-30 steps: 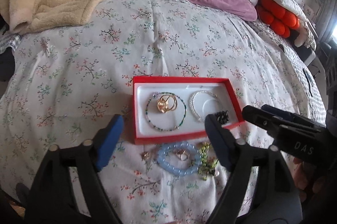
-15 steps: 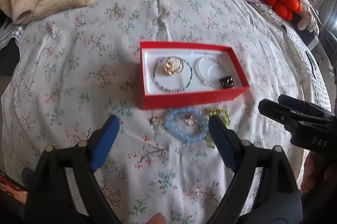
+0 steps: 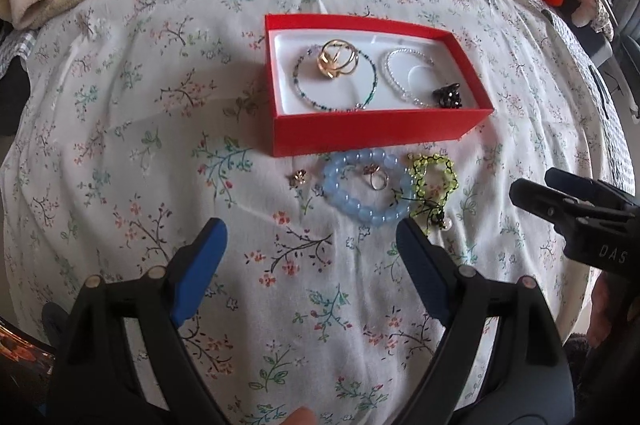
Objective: Organize jewelry
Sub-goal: 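Withdraw both open grippers from the red box, then move the left gripper down to the light-blue bead bracelet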
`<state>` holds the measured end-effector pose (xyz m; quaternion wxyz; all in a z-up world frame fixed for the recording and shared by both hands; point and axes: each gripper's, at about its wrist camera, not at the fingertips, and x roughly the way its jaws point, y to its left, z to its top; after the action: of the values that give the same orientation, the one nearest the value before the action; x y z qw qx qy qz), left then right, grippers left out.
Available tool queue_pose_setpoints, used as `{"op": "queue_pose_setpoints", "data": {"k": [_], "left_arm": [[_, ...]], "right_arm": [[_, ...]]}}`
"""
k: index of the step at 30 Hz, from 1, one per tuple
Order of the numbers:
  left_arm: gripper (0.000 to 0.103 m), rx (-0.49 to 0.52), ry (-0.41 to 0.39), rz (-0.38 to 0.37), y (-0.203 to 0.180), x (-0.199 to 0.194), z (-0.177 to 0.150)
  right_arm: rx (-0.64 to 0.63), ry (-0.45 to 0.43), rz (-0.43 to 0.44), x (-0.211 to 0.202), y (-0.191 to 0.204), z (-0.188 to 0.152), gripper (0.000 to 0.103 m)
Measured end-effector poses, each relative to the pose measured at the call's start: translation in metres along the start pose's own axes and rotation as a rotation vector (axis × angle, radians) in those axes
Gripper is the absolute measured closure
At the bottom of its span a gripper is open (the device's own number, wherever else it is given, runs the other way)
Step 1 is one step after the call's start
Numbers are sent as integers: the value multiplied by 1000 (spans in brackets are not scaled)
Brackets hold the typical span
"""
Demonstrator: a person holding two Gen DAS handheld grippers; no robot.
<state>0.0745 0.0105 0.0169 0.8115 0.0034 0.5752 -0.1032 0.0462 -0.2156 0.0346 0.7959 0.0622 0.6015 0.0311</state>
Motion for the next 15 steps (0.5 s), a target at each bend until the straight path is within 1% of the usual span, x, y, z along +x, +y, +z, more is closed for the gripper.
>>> {"op": "queue_pose_setpoints", "data": {"k": [2,6,11,13,15], "left_arm": [[16,-8,9,-10,1,2,0],[16,-35,36,-60,3,10,2],[17,-104,50,-121,10,21,5],[23,-121,52,-139,9,24,7],[33,-124,59,-148,5,28,8]], "right_arm": [[-3,0,-8,1,0,0,19],[-12,9,-7,3,2,0,19],[-18,19,-18,8,4,0,19],[-13,22,-19,9,3,1,19],[-9,23,-20,10,2,2,19]]}}
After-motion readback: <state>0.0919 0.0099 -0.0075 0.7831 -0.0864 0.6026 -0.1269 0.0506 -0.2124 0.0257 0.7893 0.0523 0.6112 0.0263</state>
